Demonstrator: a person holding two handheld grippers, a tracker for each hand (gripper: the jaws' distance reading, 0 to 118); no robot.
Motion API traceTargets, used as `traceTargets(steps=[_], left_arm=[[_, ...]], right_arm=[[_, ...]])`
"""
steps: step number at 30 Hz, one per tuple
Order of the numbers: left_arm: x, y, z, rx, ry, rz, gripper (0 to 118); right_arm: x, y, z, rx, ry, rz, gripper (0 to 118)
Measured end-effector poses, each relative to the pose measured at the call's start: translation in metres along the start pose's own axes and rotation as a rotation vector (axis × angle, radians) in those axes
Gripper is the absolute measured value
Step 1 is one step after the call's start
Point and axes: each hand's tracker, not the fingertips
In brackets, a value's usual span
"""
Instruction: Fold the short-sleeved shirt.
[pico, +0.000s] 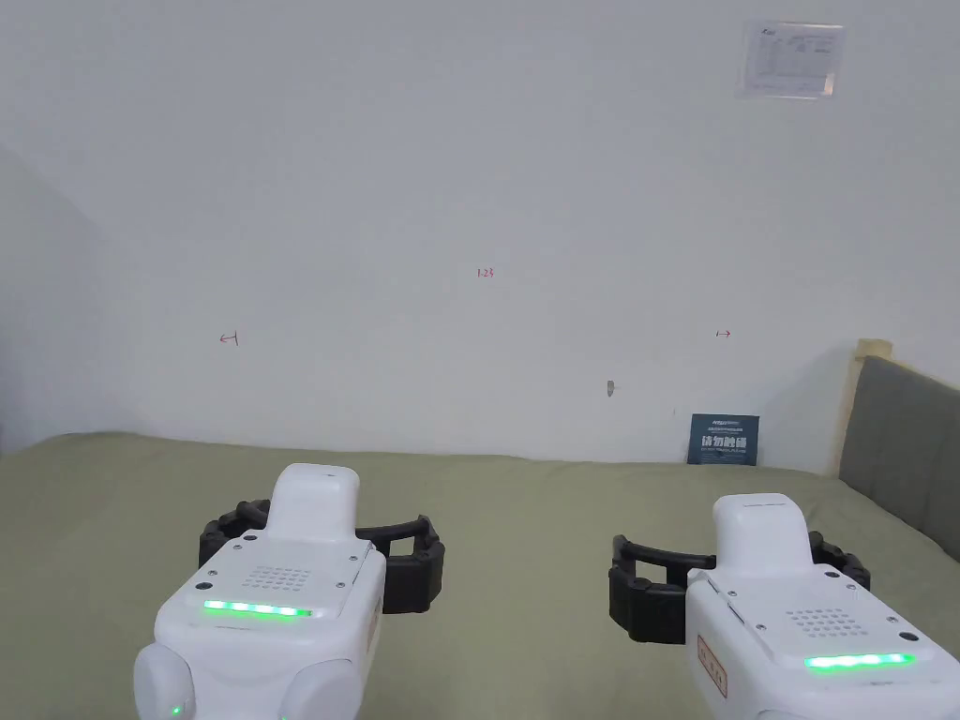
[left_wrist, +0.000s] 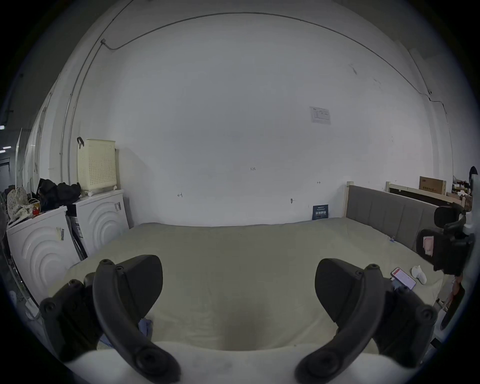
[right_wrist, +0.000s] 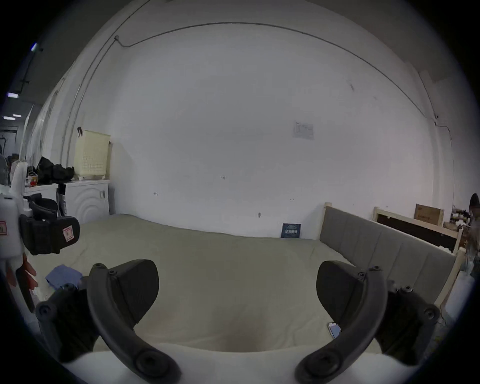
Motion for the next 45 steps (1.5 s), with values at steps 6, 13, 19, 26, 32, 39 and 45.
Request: traceTargets(steps=[6, 13, 19, 26, 32, 39, 45], left_arm=[[0.001, 0.003, 0.002, -0.007, -0.009, -0.009, 118], [0.003, 0.002, 0.004, -0.003, -0.01, -0.005, 118], [0.003, 0.0, 0.004, -0.014, -0.012, 0.0, 118], [0.001, 0.003, 0.007, -0.005, -0.004, 0.005, 118], [-0.001, 0.004, 0.008, -0.021, -0.024, 0.017, 118], [0.002, 0.006, 0.01, -0.016, -0.023, 0.015, 118], [-0.001, 0.006, 0.012, -0.011, -0.028, 0.028, 118]], right_arm=[[0.0, 0.003, 0.0, 0.018, -0.049, 0.042, 118], [0.006, -0.002, -0.001, 0.01, -0.042, 0.026, 118], [0.004, -0.002, 0.001, 0.014, -0.035, 0.027, 118], [0.003, -0.003, 0.003, 0.024, -0.038, 0.022, 118], [0.001, -0.007, 0.005, 0.018, -0.026, 0.006, 118], [-0.007, -0.006, 0.009, 0.005, -0.028, -0.022, 118], [-0.004, 0.0, 0.005, -0.046, -0.006, -0.08, 118]])
